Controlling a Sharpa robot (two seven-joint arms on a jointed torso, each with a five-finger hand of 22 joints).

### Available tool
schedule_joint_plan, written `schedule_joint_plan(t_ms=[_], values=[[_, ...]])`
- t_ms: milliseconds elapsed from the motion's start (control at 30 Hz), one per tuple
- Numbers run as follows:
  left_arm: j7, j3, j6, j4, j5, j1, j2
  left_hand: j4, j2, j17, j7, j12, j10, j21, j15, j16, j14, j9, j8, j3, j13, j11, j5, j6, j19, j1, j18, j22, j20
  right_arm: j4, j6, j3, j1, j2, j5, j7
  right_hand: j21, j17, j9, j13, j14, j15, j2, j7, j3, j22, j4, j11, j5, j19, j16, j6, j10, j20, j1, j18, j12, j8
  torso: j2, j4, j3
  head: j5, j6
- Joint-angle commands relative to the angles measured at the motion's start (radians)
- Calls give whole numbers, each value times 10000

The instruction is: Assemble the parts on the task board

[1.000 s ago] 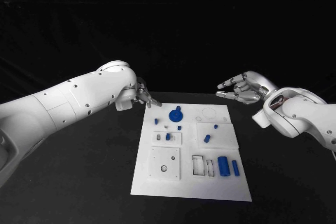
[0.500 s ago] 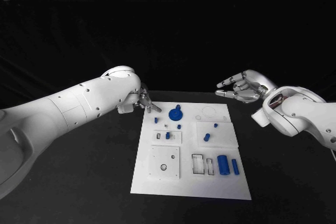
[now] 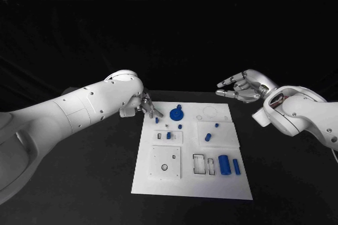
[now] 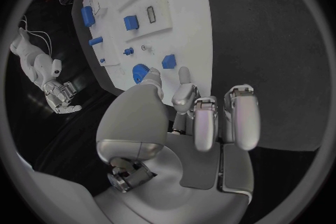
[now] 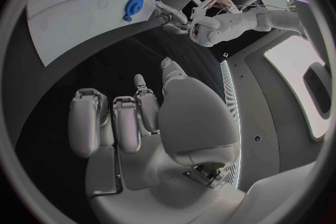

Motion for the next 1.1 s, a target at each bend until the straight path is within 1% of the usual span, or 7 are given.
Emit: schedule_joint_plan(t_ms=[33, 367, 500, 867, 1000, 1100], values=[[129, -5, 358, -28, 261, -18, 44, -19, 128, 2635, -10, 34, 50, 72, -93, 31, 1037, 19, 62, -48, 13, -16, 47, 83, 398, 24, -51, 744, -81, 2, 143, 1, -7, 16, -20, 58, -40, 1096, 14, 750, 705, -31, 9, -39, -63, -3, -1, -3, -35, -68, -55, -27, -81, -7, -62, 97, -62, 33, -7, 3, 4, 10, -7], [206, -12, 300, -38, 408, -49, 75, -40, 265, 2635, -25, 64, 73, 98, -107, 31, 1037, 53, 82, 30, 37, -30, 74, 79, 411, 235, -60, 789, -96, -54, 168, 1, -12, 86, -20, 62, -43, 1100, 14, 752, 705, -31, 32, -39, -63, -3, -11, -4, -27, -68, -55, -28, -80, -7, -50, 97, -57, 33, -3, 9, 5, 19, -17], [220, -14, 327, -49, 525, -53, 78, -59, 326, 2635, -32, 64, 75, 103, -114, 31, 1037, 73, 92, 113, 32, -38, 81, 76, 413, 406, -62, 801, -104, -76, 178, 1, -22, 114, -19, 66, -43, 1104, 15, 757, 706, -31, 37, -39, -63, -2, -14, -4, -25, -67, -53, -28, -75, -7, -46, 96, -49, 33, -3, 3, 6, 1, -18], [195, -16, 297, -88, 610, -56, 73, -95, 414, 2635, -41, 67, 80, 103, -123, 31, 1037, 114, 110, 332, 27, -48, 95, 71, 411, 763, -62, 812, -115, -87, 186, 1, -29, 124, -18, 62, -43, 1104, 15, 757, 706, -31, 37, -39, -63, -2, -14, -4, -25, -67, -53, -28, -75, -7, -46, 96, -49, 33, -1, 5, 3, 20, -27], [194, -16, 306, -85, 652, -56, 72, -157, 475, 2635, -56, 64, 81, 102, -132, 31, 1037, 135, 117, 505, 21, -60, 100, 65, 410, 1026, -62, 817, -122, -91, 190, 1, -30, 127, -17, 62, -43, 1104, 15, 757, 706, -31, 37, -39, -63, -2, -14, -4, -25, -67, -53, -28, -75, -7, -46, 96, -49, 33, -3, 2, 3, 25, -47], [202, -16, 307, -86, 727, -56, 71, -350, 612, 2635, -96, 58, 79, 96, -158, 31, 1037, 149, 106, 837, 17, -96, 129, 34, 406, 1495, -59, 816, -142, -98, 191, 1, -31, 131, -17, 62, -43, 1104, 15, 757, 706, -31, 37, -39, -63, -2, -14, -4, -25, -67, -53, -28, -75, -7, -46, 96, -49, 33, -3, 1, 2, 21, -52]])
